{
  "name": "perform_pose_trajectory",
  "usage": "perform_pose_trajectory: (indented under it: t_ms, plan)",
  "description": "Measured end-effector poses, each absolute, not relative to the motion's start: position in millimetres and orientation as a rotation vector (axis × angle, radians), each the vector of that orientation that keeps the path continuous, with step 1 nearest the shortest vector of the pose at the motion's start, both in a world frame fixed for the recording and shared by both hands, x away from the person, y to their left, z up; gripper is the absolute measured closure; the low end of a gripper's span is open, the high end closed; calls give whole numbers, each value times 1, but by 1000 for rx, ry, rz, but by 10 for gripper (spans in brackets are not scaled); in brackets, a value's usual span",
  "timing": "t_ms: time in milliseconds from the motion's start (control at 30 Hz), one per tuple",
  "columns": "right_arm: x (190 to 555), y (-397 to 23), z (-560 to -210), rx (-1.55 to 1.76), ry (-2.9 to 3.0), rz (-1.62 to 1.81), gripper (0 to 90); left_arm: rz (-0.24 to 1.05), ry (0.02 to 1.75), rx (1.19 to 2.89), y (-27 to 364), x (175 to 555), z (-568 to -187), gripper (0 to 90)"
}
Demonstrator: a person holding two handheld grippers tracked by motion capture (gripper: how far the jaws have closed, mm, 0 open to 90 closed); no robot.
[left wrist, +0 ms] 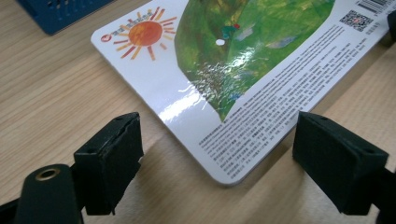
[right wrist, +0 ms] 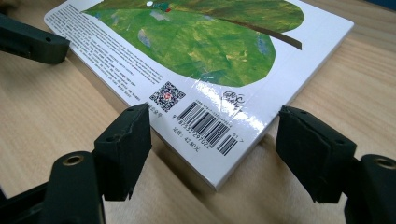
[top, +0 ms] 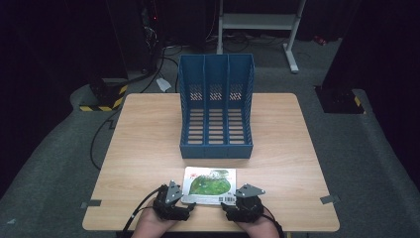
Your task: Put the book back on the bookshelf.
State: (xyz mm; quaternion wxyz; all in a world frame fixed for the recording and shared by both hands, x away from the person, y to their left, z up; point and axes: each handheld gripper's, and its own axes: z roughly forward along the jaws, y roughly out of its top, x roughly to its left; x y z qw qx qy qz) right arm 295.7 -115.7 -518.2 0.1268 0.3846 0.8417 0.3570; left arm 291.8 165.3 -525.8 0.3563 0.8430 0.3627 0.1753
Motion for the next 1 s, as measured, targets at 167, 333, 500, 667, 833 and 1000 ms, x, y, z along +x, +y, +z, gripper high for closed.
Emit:
perform_pose_trajectory:
  t_ms: [167, 333, 500, 667, 833, 1000]
  plan:
    - [302, -113, -518, 1104, 2442, 1034, 290, 434, 946, 2162, 170, 296, -526, 222]
    - [301, -112, -516, 1113, 2434, 1041, 318, 391, 941, 2157, 175, 297, -523, 263]
    - [301, -117, -502, 1100, 2407, 1099, 341, 366, 942, 2100, 184, 296, -517, 283]
    - [313, -126, -495, 1154, 2338, 1090, 378, 368, 990, 1980, 190, 299, -512, 361]
    - [317, -135, -508, 1186, 2294, 1051, 378, 382, 1075, 1926, 185, 308, -514, 398]
    - [311, -141, -512, 1198, 2250, 1009, 383, 336, 1147, 1895, 178, 317, -520, 370]
